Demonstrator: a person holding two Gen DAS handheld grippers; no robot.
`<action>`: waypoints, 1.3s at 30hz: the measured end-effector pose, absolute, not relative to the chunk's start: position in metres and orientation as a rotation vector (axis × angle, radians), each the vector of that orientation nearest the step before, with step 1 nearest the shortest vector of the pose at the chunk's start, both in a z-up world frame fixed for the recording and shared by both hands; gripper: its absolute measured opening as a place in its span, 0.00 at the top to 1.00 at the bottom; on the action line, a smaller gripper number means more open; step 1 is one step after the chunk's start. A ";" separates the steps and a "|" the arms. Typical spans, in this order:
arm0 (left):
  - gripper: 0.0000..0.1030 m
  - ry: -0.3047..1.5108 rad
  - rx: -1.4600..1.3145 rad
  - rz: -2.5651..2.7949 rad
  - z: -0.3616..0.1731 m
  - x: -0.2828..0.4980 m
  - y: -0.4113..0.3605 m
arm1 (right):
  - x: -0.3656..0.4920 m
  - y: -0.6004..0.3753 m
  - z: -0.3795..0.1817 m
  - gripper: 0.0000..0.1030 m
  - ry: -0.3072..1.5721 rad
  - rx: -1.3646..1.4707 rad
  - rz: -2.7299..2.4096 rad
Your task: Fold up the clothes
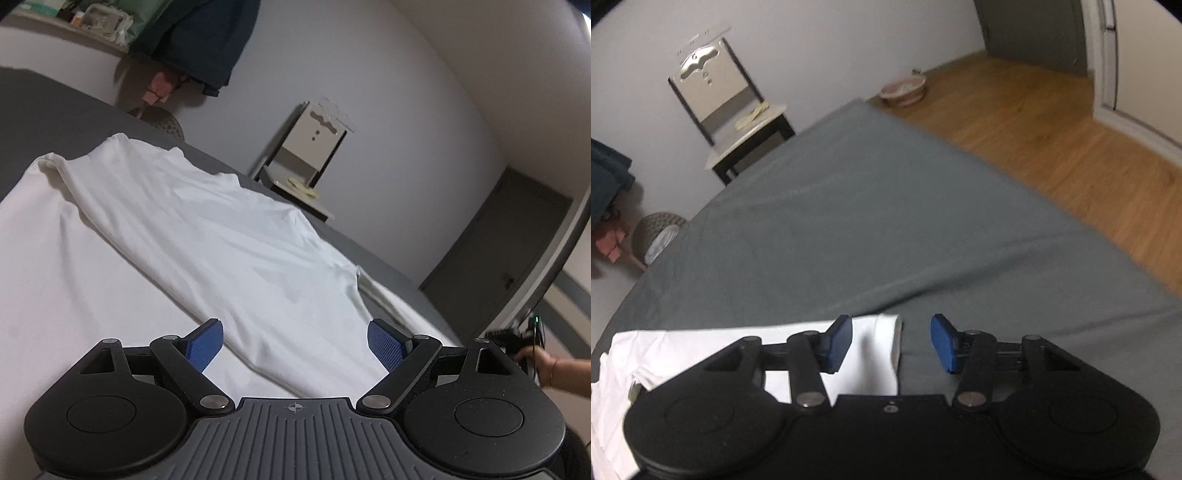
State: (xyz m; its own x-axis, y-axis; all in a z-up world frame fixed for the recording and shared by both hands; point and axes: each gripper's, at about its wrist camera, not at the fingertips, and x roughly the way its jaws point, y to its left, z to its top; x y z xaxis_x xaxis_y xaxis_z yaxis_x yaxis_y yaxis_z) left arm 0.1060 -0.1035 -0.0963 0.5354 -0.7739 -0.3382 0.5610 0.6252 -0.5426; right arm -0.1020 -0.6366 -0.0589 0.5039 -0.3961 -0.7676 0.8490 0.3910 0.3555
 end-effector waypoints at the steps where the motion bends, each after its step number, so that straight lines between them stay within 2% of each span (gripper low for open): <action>1: 0.16 0.593 -0.377 -0.821 -0.095 0.104 -0.104 | -0.097 -0.637 -0.064 0.54 0.652 0.824 -0.859; 6: 0.16 0.581 -0.361 -0.819 -0.092 0.099 -0.100 | -0.072 -0.632 -0.075 0.56 0.669 0.717 -0.878; 7: 0.16 0.582 -0.361 -0.813 -0.093 0.100 -0.099 | -0.066 -0.630 -0.075 0.71 0.687 0.684 -0.856; 8: 0.16 0.584 -0.360 -0.808 -0.093 0.100 -0.099 | -0.059 -0.627 -0.074 0.90 0.704 0.656 -0.836; 10: 0.16 0.587 -0.359 -0.797 -0.093 0.101 -0.097 | -0.048 -0.621 -0.067 0.91 0.708 0.648 -0.809; 16: 0.16 0.585 -0.360 -0.779 -0.089 0.103 -0.091 | -0.016 -0.580 0.006 0.91 0.449 0.676 -0.666; 21: 0.16 0.553 -0.447 -0.768 -0.084 0.107 -0.078 | 0.029 -0.469 0.088 0.91 0.300 0.572 -0.312; 24: 0.16 0.566 -0.578 -0.786 -0.086 0.113 -0.065 | 0.054 -0.385 0.108 0.91 0.280 0.496 -0.094; 27: 0.16 0.562 -0.692 -0.813 -0.087 0.117 -0.050 | 0.069 -0.295 0.093 0.91 0.317 0.387 0.102; 32: 0.16 0.482 -0.817 -0.775 -0.084 0.119 -0.010 | 0.080 -0.184 0.031 0.91 0.466 0.341 0.277; 39: 0.16 0.437 -0.881 -0.602 -0.085 0.127 0.037 | 0.083 -0.127 -0.028 0.91 0.555 0.239 0.286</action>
